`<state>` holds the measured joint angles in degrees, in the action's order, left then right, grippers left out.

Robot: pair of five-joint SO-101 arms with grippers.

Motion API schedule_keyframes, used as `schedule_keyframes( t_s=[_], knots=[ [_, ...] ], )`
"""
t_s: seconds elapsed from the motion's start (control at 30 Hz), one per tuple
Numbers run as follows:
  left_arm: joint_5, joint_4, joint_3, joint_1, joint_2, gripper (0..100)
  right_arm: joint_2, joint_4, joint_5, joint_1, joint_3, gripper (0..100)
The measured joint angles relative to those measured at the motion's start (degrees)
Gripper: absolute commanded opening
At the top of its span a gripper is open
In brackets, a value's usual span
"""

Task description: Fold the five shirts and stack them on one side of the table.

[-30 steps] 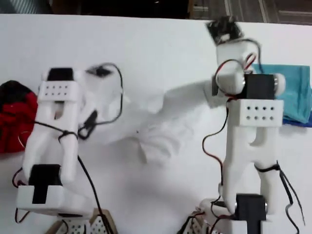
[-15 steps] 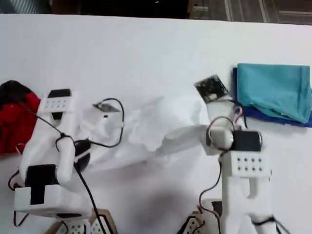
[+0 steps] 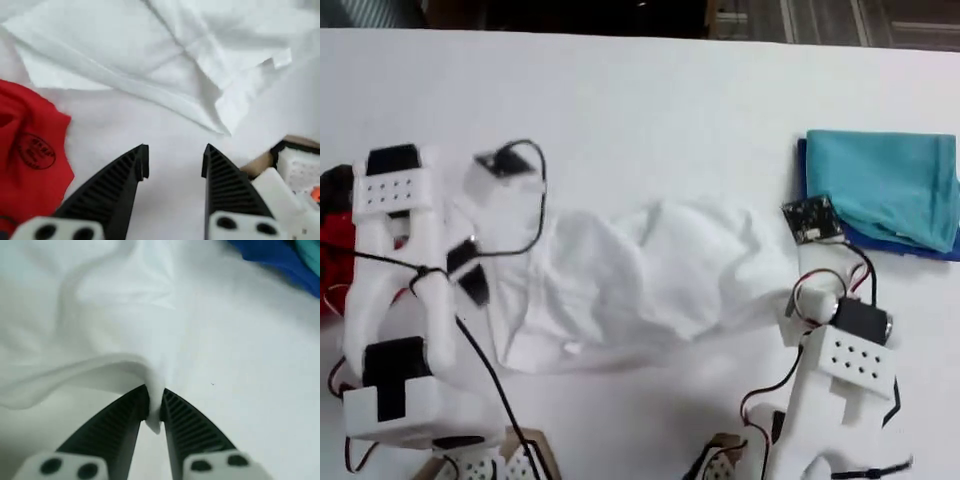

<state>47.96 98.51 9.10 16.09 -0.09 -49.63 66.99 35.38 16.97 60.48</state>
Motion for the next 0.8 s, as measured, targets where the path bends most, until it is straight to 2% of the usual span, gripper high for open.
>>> schedule_keyframes(
  t_s=[0.1,0.2,0.3,0.37,0.57,0.67,0.8],
  knots=[
    [-7.2,-3.0,2.6,-6.3,0.0,20,0.0,-1.9,0.0,0.3,2.5,2.0],
    [-10.8,-5.8,7.1,-13.4,1.1,20,-0.1,-2.4,0.0,0.4,2.9,2.0],
    [-12.5,-7.6,9.3,-17.1,1.6,20,-0.1,-2.4,0.0,0.4,2.9,2.0],
    [-10.1,-7.8,10.6,-18.6,1.7,20,-0.1,-2.4,0.0,0.4,2.9,2.0],
    [8.7,-8.0,16.2,-20.5,1.7,20,-0.1,-2.4,0.0,0.4,2.9,2.0],
    [12.2,-8.0,16.3,-20.7,1.7,20,-0.1,-2.4,0.0,0.4,2.9,2.0],
    [13.3,-9.8,16.7,-20.7,2.0,20,-0.1,-2.4,0.0,0.4,2.9,2.0]
  ],
)
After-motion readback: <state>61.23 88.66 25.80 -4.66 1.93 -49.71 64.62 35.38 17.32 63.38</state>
